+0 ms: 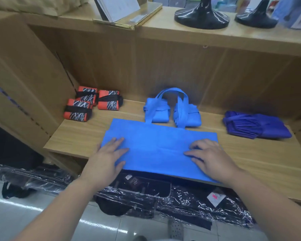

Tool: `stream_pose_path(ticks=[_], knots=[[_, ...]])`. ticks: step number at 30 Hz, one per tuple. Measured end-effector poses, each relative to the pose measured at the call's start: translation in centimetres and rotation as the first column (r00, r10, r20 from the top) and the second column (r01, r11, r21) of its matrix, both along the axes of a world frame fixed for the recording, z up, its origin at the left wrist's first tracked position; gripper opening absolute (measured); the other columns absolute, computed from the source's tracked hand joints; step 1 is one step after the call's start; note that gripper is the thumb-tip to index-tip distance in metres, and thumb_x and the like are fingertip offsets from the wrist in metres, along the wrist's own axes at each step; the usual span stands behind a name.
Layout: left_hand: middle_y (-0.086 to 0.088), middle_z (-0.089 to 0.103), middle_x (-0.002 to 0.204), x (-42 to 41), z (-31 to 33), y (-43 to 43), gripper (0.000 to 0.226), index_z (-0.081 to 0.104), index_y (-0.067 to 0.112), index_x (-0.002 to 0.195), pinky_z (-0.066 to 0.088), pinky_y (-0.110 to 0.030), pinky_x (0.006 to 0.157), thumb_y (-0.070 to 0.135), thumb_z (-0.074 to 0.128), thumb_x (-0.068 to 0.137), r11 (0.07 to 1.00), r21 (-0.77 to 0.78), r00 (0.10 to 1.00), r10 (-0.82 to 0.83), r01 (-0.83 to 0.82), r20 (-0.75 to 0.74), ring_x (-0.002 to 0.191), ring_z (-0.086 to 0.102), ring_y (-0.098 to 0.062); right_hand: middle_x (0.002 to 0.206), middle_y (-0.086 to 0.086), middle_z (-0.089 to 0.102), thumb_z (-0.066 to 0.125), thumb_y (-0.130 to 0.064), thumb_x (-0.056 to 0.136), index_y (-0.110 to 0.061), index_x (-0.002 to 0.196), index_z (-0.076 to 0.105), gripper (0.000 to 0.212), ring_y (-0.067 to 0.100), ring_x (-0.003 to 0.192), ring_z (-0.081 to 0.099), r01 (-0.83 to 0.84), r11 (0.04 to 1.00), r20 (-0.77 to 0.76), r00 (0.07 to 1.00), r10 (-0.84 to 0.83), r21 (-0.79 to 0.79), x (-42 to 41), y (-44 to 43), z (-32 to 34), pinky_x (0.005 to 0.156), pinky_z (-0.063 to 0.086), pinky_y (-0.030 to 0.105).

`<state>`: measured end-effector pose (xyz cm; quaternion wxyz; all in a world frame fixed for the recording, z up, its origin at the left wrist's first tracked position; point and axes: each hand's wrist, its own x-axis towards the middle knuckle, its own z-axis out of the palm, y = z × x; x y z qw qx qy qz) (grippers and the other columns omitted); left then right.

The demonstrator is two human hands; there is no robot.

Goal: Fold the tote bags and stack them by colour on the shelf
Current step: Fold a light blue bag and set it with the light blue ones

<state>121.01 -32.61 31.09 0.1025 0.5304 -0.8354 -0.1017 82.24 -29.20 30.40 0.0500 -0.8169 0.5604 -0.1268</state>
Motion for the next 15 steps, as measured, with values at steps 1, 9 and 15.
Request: stream_pose_path(ticks=[1, 9, 15], knots=[[0.013, 0.028, 0.162, 0.1, -0.2, 0.1, 0.047, 0.053, 0.035, 0.143, 0.02, -0.053, 0.121, 0.033, 0.064, 0.097, 0.996, 0.088, 0.999, 0.012, -0.01, -0.031, 0.152, 0.023, -0.014, 0.119, -0.01, 0.064, 0.07, -0.027, 0.09, -0.037, 0.118, 0.072, 0.029, 0.023, 0.11, 0.061, 0.027, 1.0, 0.051, 0.998, -0.027, -0.014, -0.3, 0.7, -0.3, 0.091, 0.05, 0.044], [0.025, 0.025, 0.159, 2.4, -1.0, 0.3, 0.088, 0.048, 0.042, 0.144, 0.014, -0.039, 0.123, 0.07, 0.075, 0.065, 0.978, 0.179, 0.985, -0.081, 0.109, -0.154, 0.15, 0.017, 0.001, 0.162, -0.033, 0.008, 0.057, -0.091, 0.068, -0.054, 0.149, 0.028, 0.093, -0.003, 0.153, 0.0, 0.051, 0.959, 0.106, 0.991, -0.083, 0.28, -2.9, 7.1, -0.7, 0.125, -0.001, 0.028], [0.023, 0.064, 0.131, 2.7, 0.8, 0.5, 0.058, 0.069, 0.028, 0.122, 0.038, -0.009, 0.105, 0.004, 0.088, 0.073, 0.927, 0.374, 0.827, 0.214, -0.005, -0.52, 0.125, 0.05, 0.015, 0.153, -0.026, 0.04, 0.074, -0.058, 0.081, -0.043, 0.136, 0.058, 0.059, -0.006, 0.147, 0.026, 0.075, 0.939, 0.379, 0.902, -0.208, 0.336, -4.2, 6.9, 0.4, 0.122, 0.02, 0.024]])
